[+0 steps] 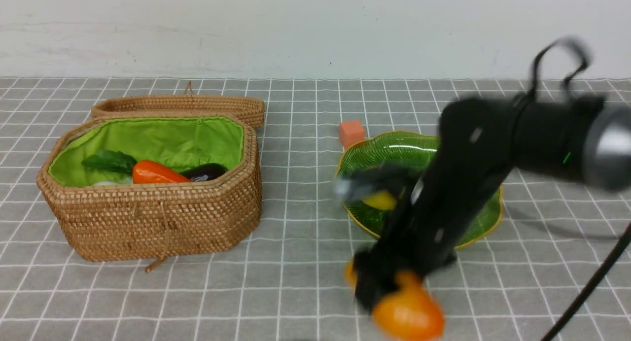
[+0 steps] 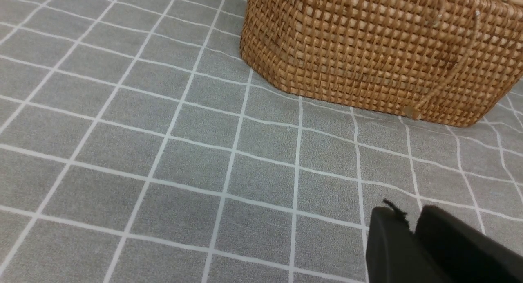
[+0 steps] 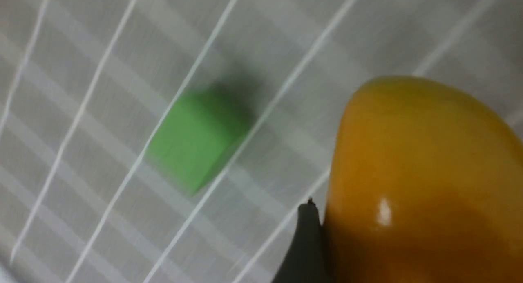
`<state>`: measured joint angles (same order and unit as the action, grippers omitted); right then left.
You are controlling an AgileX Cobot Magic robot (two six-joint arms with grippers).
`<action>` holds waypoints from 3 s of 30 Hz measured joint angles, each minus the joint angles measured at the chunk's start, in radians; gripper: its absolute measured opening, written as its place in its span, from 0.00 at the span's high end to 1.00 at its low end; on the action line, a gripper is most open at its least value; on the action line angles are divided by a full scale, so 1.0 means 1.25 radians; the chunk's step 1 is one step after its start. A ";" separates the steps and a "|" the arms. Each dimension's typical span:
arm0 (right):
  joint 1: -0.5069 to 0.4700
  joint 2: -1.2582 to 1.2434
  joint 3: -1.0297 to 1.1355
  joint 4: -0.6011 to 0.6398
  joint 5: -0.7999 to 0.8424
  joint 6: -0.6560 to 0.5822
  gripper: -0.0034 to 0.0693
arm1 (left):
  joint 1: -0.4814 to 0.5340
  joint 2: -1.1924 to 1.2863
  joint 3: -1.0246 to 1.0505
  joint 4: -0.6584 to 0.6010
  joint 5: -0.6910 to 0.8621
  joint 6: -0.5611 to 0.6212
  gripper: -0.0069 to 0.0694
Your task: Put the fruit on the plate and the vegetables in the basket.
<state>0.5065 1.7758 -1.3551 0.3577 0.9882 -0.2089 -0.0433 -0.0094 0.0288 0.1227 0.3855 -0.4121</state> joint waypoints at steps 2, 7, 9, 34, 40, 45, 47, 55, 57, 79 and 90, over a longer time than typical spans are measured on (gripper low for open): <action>-0.076 0.000 -0.052 -0.005 -0.075 0.000 0.18 | 0.000 0.000 0.000 0.000 0.000 0.000 0.79; -0.170 0.010 -0.080 -0.003 -0.254 0.000 0.18 | 0.000 0.000 0.000 0.000 0.000 0.000 0.79; -0.211 0.035 -0.082 0.011 -0.366 0.000 0.18 | 0.000 0.000 0.000 0.000 0.000 0.000 0.79; -0.229 0.145 -0.082 0.081 -0.438 -0.016 0.18 | 0.000 0.000 0.000 0.000 0.000 0.000 0.75; -0.229 0.145 -0.083 0.080 -0.385 -0.016 0.17 | 0.000 0.000 0.000 0.000 0.000 0.000 0.74; -0.229 0.142 -0.083 0.056 -0.309 -0.016 0.15 | 0.000 0.000 0.000 0.000 0.000 0.000 0.73; -0.229 0.141 -0.083 0.051 -0.297 -0.016 0.13 | 0.000 0.000 0.000 0.000 0.000 0.000 0.73; -0.229 0.108 -0.083 0.041 -0.289 -0.016 0.09 | 0.000 0.000 0.000 0.000 0.000 0.000 0.72; -0.229 0.096 -0.083 0.030 -0.282 -0.016 0.09 | 0.000 0.000 0.000 0.000 0.000 0.000 0.71; -0.229 -0.385 0.184 -0.035 0.122 0.059 0.79 | 0.000 0.000 0.000 0.000 0.000 0.000 0.68; -0.229 -0.528 0.314 -0.017 0.194 0.062 0.98 | 0.000 0.000 0.000 0.000 0.000 0.000 0.67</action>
<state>0.2198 1.1164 -0.9627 0.3365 1.2302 -0.1311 -0.0433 -0.0094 0.0288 0.1227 0.3855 -0.4121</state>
